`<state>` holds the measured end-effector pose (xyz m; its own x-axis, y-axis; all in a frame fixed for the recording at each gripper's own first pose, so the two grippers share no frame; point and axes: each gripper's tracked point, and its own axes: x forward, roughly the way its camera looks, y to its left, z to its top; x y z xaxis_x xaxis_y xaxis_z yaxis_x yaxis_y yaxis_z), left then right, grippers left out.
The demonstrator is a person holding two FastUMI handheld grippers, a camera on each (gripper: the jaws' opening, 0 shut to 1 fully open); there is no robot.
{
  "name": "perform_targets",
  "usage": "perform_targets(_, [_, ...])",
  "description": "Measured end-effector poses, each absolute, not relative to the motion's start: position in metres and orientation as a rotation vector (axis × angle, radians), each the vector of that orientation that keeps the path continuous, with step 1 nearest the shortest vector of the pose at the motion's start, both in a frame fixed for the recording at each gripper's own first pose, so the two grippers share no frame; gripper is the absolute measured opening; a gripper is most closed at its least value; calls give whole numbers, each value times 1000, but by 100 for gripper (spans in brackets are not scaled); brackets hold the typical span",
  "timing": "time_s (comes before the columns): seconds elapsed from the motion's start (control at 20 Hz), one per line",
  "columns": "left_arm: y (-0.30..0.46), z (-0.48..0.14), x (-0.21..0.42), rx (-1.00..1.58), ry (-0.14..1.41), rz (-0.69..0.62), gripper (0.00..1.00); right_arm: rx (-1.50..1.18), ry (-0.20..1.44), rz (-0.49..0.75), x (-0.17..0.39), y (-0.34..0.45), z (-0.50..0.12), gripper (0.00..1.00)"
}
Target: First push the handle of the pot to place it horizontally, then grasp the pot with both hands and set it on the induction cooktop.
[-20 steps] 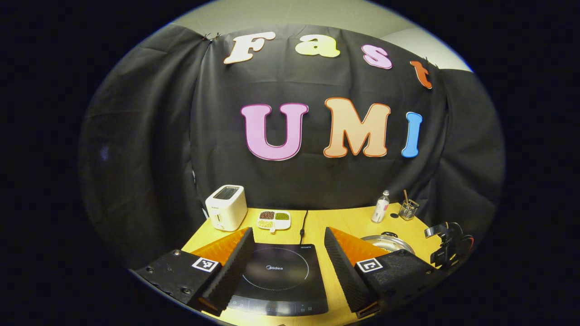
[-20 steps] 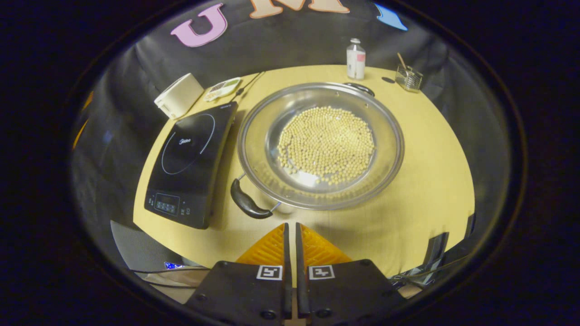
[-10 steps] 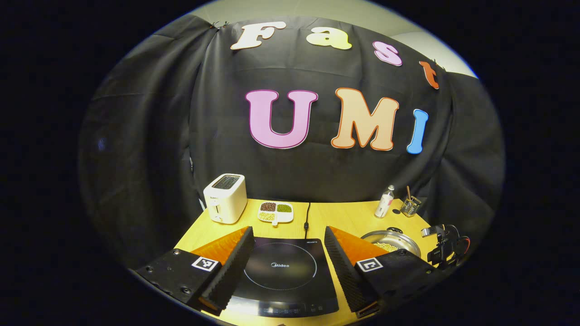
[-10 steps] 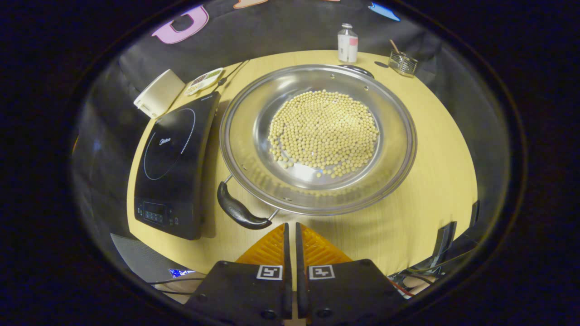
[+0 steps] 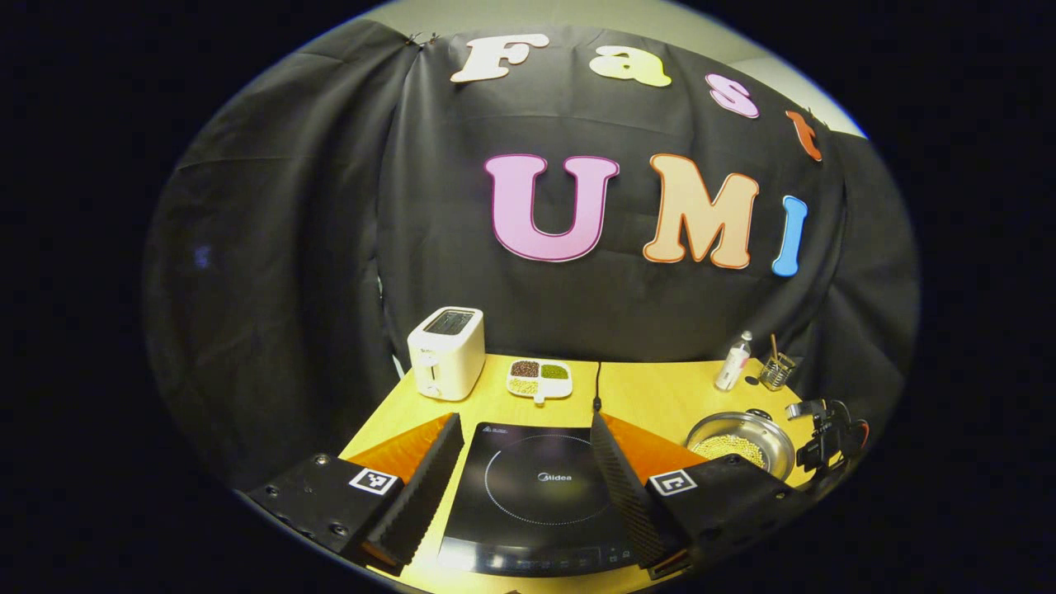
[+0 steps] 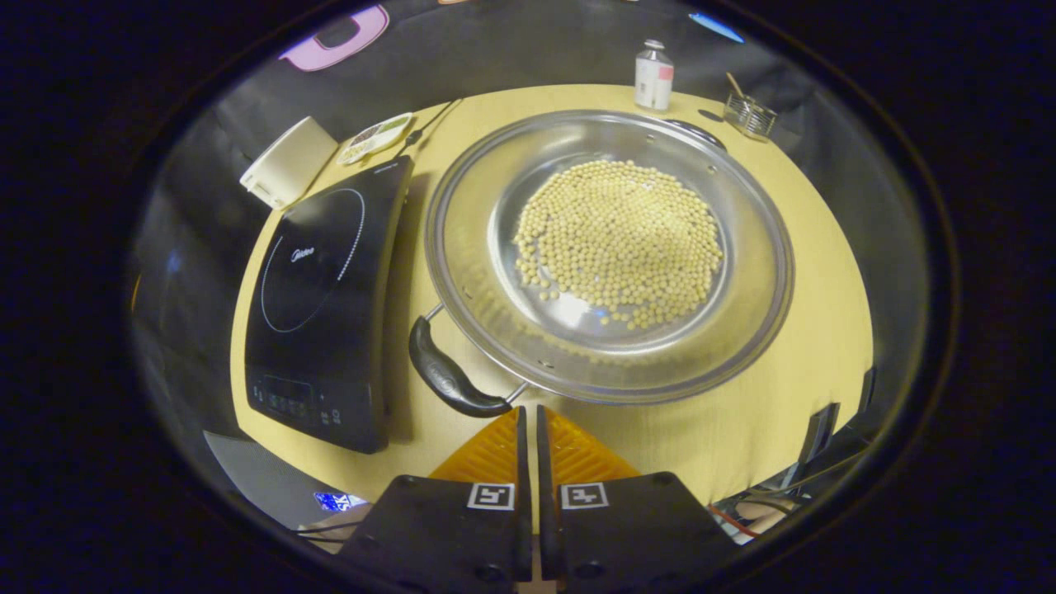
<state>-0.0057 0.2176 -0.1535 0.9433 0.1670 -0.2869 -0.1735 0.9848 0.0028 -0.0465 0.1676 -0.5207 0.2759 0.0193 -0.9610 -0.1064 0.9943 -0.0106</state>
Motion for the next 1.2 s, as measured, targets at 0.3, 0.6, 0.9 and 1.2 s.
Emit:
perform_targets(0.3, [234,-157,-11,-29,295,203,95,-29,1272,83,-24,205,-527,6])
perform_targets(0.6, [234,-161,-12,-53,300,205,95,62,1270,84,1,238,-531,6])
perform_targets(0.9, [233,-169,-10,-68,325,207,95,121,1260,81,24,258,-534,4])
perform_targets(1.2, [229,-177,-6,-74,357,185,95,111,1251,99,25,261,-532,5])
